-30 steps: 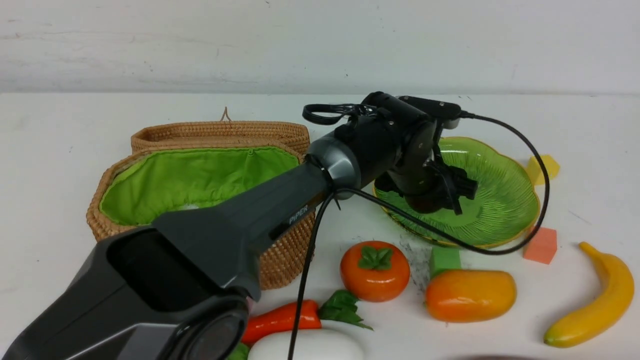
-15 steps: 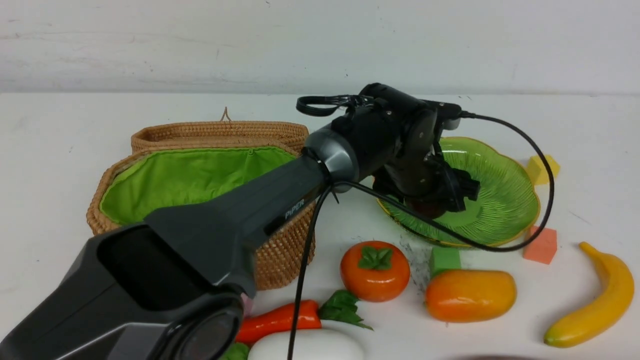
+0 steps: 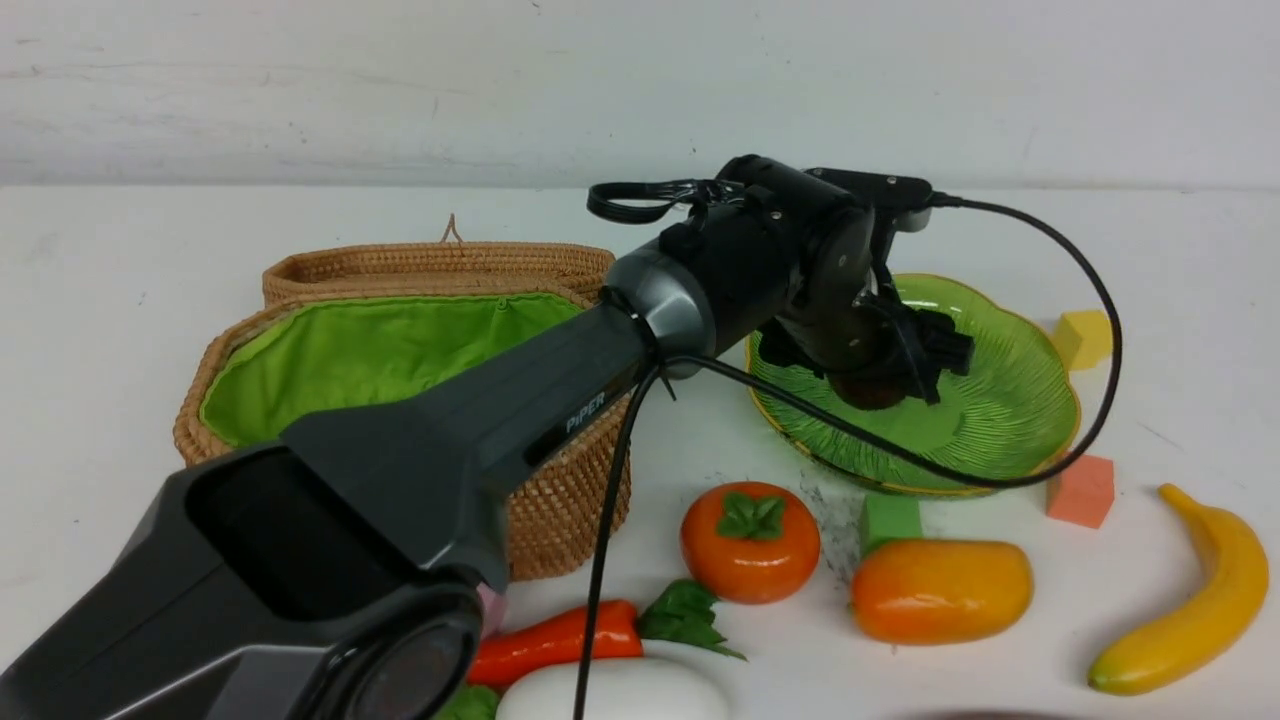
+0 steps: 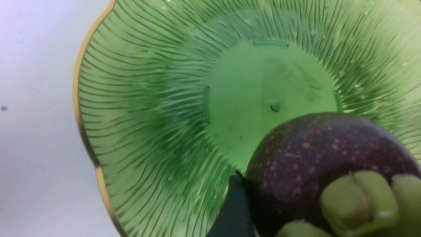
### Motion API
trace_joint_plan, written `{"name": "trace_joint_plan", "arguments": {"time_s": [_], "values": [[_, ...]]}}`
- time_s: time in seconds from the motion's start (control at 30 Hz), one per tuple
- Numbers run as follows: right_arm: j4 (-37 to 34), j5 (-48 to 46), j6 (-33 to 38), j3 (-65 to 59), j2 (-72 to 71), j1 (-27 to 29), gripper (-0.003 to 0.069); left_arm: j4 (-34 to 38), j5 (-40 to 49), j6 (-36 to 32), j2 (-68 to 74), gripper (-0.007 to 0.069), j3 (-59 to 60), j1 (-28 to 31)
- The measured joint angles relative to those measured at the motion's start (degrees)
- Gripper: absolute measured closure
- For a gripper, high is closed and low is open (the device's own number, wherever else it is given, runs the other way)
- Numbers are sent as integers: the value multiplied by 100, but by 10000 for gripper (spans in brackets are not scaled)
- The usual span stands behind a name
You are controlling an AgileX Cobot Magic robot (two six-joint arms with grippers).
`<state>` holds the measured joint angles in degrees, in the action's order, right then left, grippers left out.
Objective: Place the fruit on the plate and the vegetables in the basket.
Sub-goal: Grab a mangosteen with your left arm and put it on the plate on the right
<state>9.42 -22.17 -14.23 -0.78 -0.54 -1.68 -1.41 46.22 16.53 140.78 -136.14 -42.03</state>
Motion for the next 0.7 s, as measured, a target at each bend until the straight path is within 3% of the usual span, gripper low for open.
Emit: {"name": "trace_joint_plan", "arguments": {"time_s": [0.7], "values": [[0, 0, 0, 0, 0, 0, 414, -236, 204, -836, 0, 25, 0, -81]]}}
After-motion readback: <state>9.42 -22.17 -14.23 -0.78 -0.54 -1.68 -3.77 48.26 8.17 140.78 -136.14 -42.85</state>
